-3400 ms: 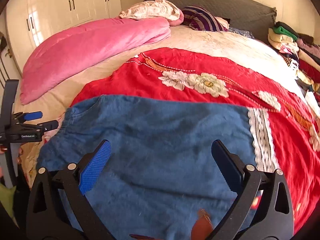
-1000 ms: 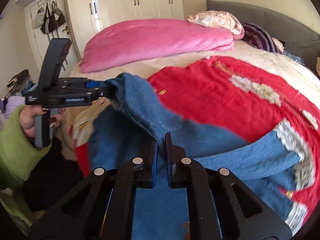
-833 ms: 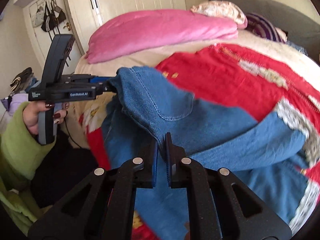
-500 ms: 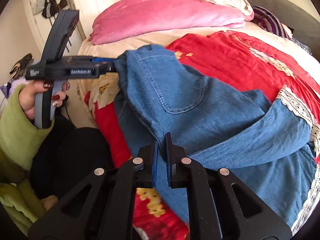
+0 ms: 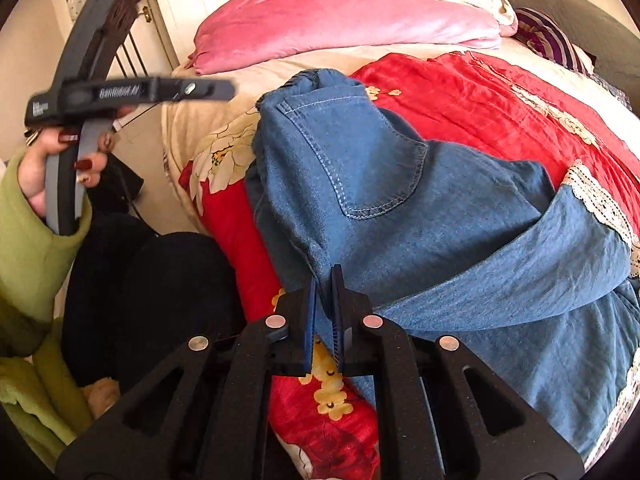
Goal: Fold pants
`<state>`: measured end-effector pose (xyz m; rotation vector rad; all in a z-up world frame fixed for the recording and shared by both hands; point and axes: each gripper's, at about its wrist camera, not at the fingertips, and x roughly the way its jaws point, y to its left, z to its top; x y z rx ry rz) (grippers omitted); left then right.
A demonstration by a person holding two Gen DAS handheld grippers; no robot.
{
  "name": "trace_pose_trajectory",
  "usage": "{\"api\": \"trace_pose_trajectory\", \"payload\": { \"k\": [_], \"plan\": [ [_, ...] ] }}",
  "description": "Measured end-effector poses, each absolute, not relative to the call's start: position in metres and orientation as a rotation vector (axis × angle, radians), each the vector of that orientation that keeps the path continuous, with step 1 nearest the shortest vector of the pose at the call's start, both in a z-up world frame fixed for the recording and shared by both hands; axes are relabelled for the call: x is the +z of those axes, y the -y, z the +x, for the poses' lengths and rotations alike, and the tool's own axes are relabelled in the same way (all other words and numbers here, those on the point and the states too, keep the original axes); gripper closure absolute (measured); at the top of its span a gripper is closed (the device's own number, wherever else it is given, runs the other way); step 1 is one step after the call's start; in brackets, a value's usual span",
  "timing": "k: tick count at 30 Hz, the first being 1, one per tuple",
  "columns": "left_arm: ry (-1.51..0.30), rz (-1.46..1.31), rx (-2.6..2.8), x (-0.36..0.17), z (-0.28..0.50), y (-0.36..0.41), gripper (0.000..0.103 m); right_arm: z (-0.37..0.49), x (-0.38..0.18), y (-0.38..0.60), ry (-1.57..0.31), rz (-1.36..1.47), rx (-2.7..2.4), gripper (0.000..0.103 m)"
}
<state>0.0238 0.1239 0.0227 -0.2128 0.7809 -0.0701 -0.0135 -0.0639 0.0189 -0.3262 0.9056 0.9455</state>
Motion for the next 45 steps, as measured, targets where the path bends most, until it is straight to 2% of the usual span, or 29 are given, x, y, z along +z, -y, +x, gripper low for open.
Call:
{"api": "trace_pose_trajectory", "payload": {
  "k": [5,11,15,18,21,24,31,39,42,45],
  "plan": [
    [-0.791,-0.132,-0.108,0.020,0.050,-0.084,0.046,-0.017,0.016,0.065,-0.919,-0.318,0.958,0.097],
    [-0.945,-0.115,-0.001,-0.037,0.060,-0.090,0.044,-0.019,0.021,0.072,-0.931,-0.296,0.966,0.094],
    [-0.953,-0.182,-0.026,-0.042,0.052,-0.103,0.043,-0.012,0.039,0.080,-0.871,-0.226,0.940,0.077],
    [-0.952,-0.162,-0.019,-0.043,0.052,-0.099,0.043,-0.003,0.032,0.071,-0.886,-0.240,0.901,0.075],
    [-0.949,-0.155,-0.016,-0.043,0.051,-0.097,0.043,0.002,0.007,0.059,-0.995,-0.264,0.881,0.074],
    [-0.951,-0.158,-0.019,-0.045,0.051,-0.098,0.042,-0.004,-0.012,0.052,-1.045,-0.300,0.878,0.067],
    [-0.938,-0.173,-0.011,-0.039,0.045,-0.099,0.041,-0.004,0.015,0.067,-0.993,-0.234,0.905,0.064],
    [-0.881,-0.179,-0.001,-0.011,0.027,-0.102,0.042,-0.002,0.041,0.096,-0.922,-0.187,0.820,0.053],
    [-0.857,-0.165,0.002,0.001,0.022,-0.101,0.038,0.003,0.044,0.106,-0.910,-0.162,0.791,0.048],
    [-0.844,-0.152,-0.008,0.009,0.019,-0.096,0.037,0.013,0.046,0.109,-0.891,-0.153,0.769,0.044]
  ]
}}
